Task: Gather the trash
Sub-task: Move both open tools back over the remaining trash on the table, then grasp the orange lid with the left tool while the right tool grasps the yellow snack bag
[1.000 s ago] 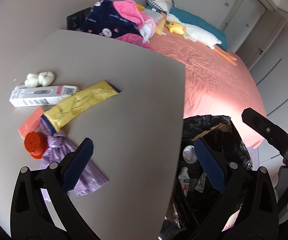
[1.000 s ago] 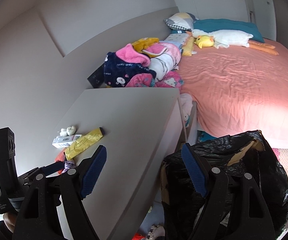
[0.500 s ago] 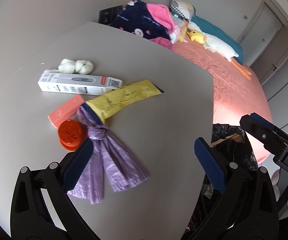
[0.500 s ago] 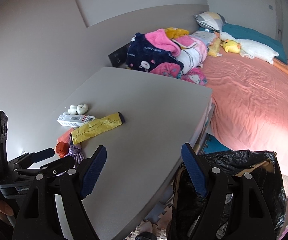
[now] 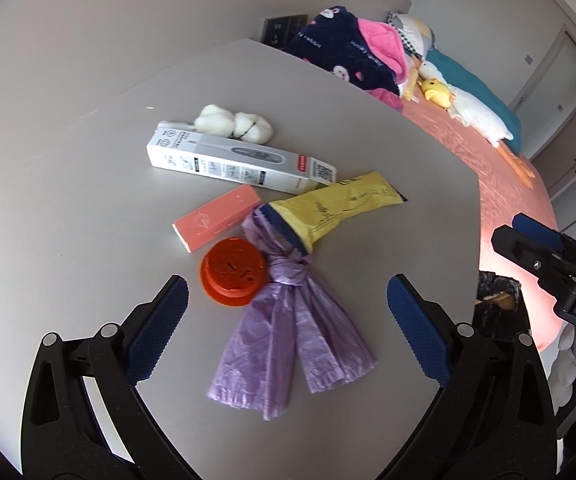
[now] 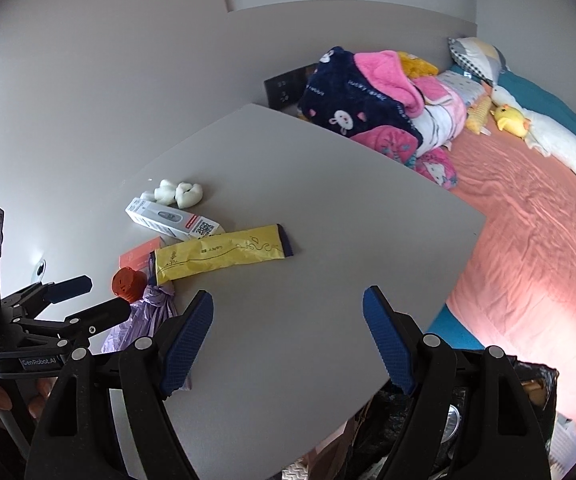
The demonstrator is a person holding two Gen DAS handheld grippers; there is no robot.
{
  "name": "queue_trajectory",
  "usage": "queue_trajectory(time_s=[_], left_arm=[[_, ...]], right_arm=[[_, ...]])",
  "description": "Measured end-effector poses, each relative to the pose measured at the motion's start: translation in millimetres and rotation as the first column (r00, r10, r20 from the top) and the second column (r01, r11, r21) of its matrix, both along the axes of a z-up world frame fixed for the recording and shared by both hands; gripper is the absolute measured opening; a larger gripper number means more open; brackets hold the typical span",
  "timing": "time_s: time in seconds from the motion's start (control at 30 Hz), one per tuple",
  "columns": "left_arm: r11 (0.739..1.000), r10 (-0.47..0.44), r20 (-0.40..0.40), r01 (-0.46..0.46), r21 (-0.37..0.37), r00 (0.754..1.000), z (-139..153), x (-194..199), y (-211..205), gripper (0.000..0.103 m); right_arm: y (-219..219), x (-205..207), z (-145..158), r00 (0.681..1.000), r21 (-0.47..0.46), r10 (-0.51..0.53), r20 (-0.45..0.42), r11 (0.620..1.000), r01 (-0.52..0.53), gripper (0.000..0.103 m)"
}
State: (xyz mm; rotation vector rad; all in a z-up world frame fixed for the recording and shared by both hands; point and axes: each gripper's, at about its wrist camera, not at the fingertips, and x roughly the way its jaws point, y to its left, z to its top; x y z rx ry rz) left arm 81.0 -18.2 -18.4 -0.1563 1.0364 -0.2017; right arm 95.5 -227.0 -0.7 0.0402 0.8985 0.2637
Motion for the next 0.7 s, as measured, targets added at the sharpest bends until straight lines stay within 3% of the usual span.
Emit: queue_trajectory(time_s=[0.33,0.7], left_arm=[[0.999,0.039,-0.032,-0.038,0.024,0.999,-16,8,17,0.081],[0.998,0.060,-0.083,-0.059,0.022,0.995,-34,21,29,0.069]], right_arm=[[33,28,-18,0.992,-0.100,0.118,-0.047,0.987,-0.122,0.078],[68,58,-38,0.957,-0.228,0.268,-0.110,0.930,-0.287,0.078]])
